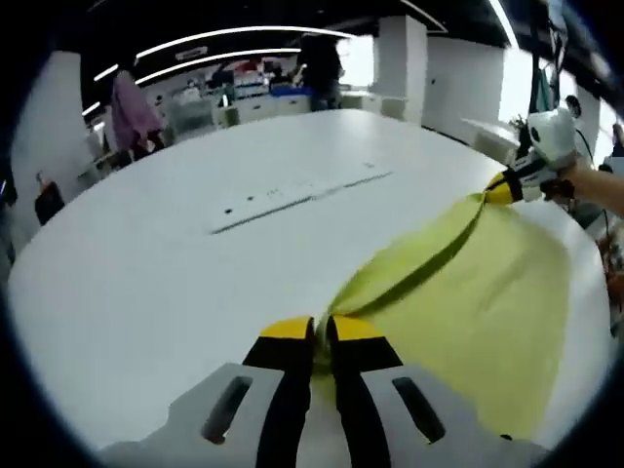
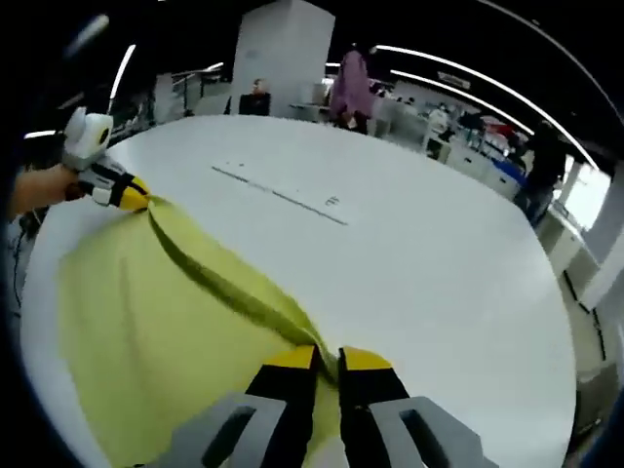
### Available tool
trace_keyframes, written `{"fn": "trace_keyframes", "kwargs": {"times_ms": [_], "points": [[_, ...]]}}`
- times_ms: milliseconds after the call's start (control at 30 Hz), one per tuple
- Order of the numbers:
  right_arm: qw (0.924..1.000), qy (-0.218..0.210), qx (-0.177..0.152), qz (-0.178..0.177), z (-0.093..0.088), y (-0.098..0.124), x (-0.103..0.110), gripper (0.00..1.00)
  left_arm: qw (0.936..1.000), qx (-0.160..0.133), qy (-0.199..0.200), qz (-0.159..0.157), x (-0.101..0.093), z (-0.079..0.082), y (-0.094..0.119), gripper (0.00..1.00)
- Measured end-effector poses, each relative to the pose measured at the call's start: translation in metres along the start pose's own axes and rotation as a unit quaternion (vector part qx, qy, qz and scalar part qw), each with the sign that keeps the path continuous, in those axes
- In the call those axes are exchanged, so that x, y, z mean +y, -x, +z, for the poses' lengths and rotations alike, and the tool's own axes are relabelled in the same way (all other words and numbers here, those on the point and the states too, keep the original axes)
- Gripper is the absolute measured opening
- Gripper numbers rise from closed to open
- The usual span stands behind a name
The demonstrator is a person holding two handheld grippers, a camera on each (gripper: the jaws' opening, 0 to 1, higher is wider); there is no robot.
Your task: Fold the garment on the visible template until the final outline fits inside the template.
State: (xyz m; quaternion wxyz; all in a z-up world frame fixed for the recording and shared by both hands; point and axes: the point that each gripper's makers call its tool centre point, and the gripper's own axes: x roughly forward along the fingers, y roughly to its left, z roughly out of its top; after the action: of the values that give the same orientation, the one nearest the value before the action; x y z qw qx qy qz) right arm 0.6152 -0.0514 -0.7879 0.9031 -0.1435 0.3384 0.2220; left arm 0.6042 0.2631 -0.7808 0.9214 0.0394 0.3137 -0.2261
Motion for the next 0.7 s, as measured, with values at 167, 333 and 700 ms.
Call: {"fn": "trace_keyframes", "kwargs": {"times_ms": [167,333,700], "points": [[0.999,-0.043,-0.002,-0.013,0.0,0.0,-0.009,0.08,0.9954,-0.007,0.094,0.016,0.01,-0.001,-0.001,0.05],[0.9971,-0.075,0.007,-0.009,-0.004,0.003,-0.011,0.18,0.994,-0.008,0.107,0.022,0.014,-0.004,0.003,0.11],[0.9918,-0.116,0.03,0.043,-0.011,0.022,0.009,0.42,0.9963,-0.008,0.085,-0.012,-0.002,-0.008,0.028,0.34]]}}
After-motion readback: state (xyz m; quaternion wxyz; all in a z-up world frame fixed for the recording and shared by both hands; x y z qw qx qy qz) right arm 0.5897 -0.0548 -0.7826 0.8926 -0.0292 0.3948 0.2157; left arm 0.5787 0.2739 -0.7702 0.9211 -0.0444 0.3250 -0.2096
